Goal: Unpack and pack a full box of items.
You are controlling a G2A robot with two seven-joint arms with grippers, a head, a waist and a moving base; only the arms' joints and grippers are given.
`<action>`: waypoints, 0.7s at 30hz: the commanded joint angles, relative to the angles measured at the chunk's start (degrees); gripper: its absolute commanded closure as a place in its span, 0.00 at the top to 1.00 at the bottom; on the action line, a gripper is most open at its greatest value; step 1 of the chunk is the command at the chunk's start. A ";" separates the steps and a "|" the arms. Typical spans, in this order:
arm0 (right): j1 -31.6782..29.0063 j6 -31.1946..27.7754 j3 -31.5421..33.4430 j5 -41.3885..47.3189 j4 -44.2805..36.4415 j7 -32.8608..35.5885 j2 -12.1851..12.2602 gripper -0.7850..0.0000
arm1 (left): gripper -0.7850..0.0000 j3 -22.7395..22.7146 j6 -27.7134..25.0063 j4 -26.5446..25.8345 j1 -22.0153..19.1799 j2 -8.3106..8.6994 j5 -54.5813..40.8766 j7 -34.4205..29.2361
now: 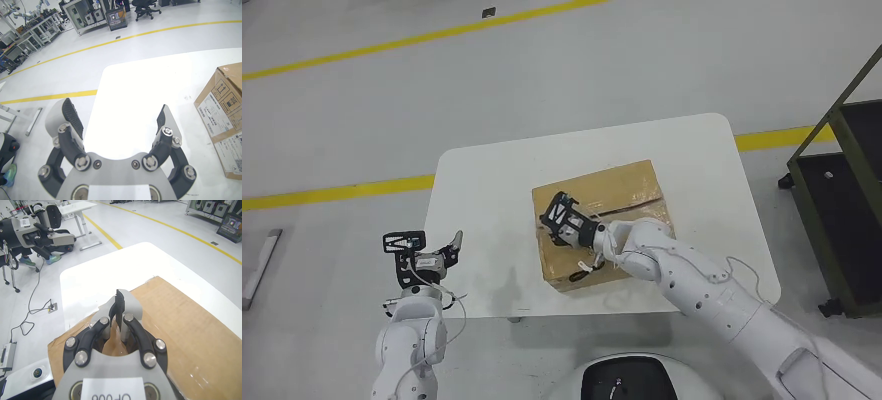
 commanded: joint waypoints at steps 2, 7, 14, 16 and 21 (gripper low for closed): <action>-1.63 -0.96 2.37 -0.84 -1.13 0.17 0.95 0.00 | 1.00 0.00 0.00 0.00 0.00 0.00 0.00 0.00; -6.58 -2.09 8.65 -3.43 -6.50 1.51 3.53 0.00 | 1.00 0.00 0.00 0.00 0.00 0.00 0.00 0.00; -15.58 -3.21 19.87 -6.31 -16.54 5.19 7.23 0.00 | 1.00 0.00 0.00 0.00 0.00 0.00 0.00 0.00; -18.33 -3.29 23.29 -6.10 -19.00 5.50 8.08 0.00 | 1.00 0.00 0.00 0.00 0.00 0.00 0.00 0.00; -24.72 -3.17 32.39 -5.61 -24.78 6.33 9.99 0.00 | 1.00 0.00 0.00 0.00 0.00 0.00 0.00 0.00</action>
